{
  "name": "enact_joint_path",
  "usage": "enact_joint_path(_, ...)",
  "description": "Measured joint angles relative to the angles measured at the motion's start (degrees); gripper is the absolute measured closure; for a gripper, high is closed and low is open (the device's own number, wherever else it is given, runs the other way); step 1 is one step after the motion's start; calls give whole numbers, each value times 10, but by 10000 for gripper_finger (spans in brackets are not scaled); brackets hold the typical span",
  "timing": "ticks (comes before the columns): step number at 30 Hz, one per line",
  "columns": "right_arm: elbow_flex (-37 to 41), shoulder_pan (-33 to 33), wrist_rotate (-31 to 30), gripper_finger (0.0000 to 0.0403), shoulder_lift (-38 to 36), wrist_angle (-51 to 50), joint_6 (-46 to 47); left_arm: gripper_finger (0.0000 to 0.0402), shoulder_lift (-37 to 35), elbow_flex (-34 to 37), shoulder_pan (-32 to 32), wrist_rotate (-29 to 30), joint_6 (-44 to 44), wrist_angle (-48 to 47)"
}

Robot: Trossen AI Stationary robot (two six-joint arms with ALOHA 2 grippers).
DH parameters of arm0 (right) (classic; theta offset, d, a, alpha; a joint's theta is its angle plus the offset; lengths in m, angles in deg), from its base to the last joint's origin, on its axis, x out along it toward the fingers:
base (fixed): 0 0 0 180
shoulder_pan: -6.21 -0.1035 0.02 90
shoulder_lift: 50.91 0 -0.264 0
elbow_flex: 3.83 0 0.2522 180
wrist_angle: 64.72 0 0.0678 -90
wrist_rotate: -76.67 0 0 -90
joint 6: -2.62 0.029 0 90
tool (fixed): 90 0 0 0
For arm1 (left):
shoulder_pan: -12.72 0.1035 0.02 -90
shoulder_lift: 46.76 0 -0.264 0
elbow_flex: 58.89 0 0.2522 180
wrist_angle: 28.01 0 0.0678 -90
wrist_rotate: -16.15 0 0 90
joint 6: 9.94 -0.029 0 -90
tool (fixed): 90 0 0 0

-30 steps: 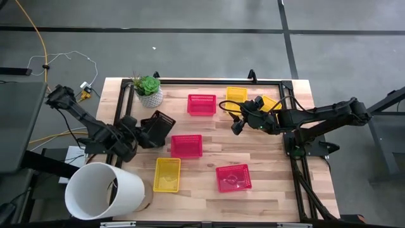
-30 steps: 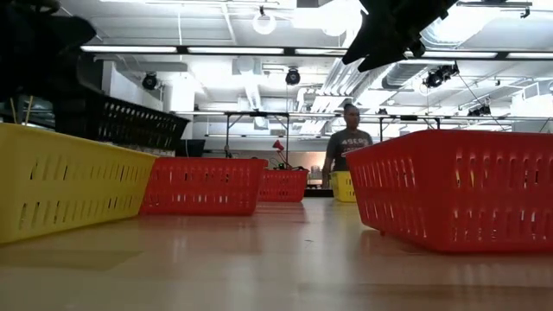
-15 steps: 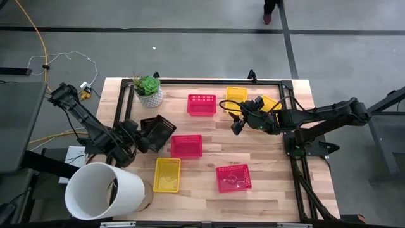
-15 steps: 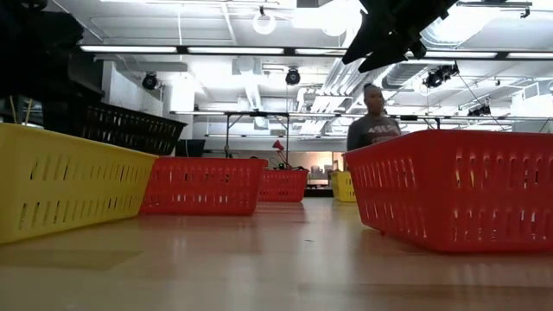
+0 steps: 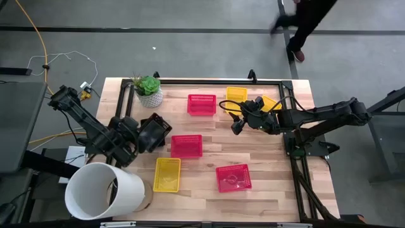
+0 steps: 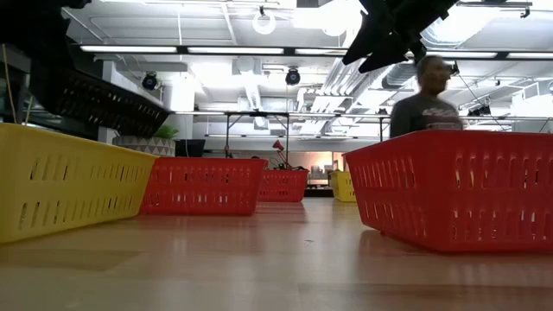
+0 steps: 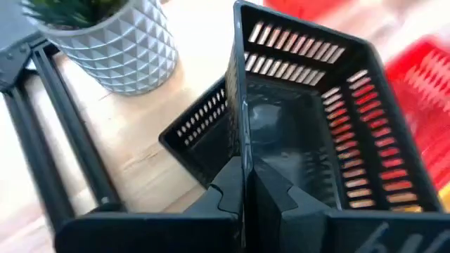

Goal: Stack baskets by color
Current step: Stack the bottom black bin on top of the top black bins

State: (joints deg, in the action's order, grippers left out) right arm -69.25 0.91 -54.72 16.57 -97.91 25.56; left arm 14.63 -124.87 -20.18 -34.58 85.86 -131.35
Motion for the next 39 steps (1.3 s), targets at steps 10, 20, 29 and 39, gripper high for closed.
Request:
enact_joint_path(10,0,0,0,146,0,-17,-9,401,114,-1,36,-93,-65,-4)
enact_joint_path(20,0,0,-1,146,0,-12,-9,401,144,-1,50,28,-5,-3)
enact_joint_path(29,0,0,-1,147,0,-9,-5,401,144,1,49,90,64,0)
enact_joint_path(39,0,0,0,146,0,-9,-2,401,164,102,-27,117,309,27)
